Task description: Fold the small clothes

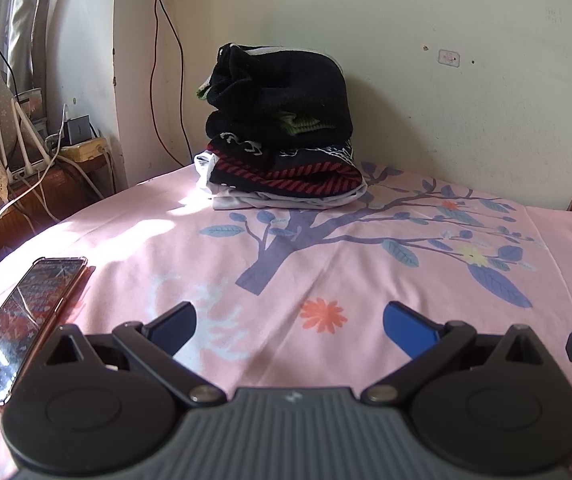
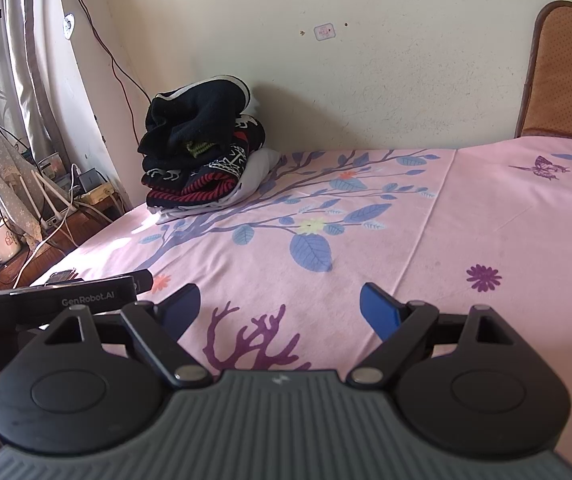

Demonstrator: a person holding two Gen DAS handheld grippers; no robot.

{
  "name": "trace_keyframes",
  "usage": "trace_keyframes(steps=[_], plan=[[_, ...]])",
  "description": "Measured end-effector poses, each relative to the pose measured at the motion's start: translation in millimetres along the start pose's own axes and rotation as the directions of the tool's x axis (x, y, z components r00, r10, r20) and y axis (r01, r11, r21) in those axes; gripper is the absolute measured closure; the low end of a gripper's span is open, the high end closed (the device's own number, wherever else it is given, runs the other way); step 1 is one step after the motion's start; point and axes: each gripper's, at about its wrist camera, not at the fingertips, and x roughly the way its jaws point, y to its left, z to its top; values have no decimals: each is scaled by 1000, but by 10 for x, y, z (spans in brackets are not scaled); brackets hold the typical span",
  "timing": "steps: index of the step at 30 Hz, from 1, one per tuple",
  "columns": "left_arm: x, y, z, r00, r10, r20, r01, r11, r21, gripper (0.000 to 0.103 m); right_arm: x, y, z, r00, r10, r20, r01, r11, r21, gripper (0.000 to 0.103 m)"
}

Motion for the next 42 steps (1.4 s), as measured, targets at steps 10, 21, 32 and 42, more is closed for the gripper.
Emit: trace_keyframes(steps=[10,21,32,42], plan=[[-9,7,-2,1000,3,6,-3,1000,-7,0,-3,2,0,1000,0,0,0,1000,0,14],[-6,27,-2,1000,13,1,-13,1000,-22,0,-3,3,0,1000,1,0,-1,1000,0,14],[-84,-66,-16,999,3,53,-5,999,49,0,-5,-1,1,1000,2,0,-2,1000,-1,14],[-100,-6,-17,997,40,68,-41,999,5,0,-3,3,0,1000,1,0,-1,1000,1,14]])
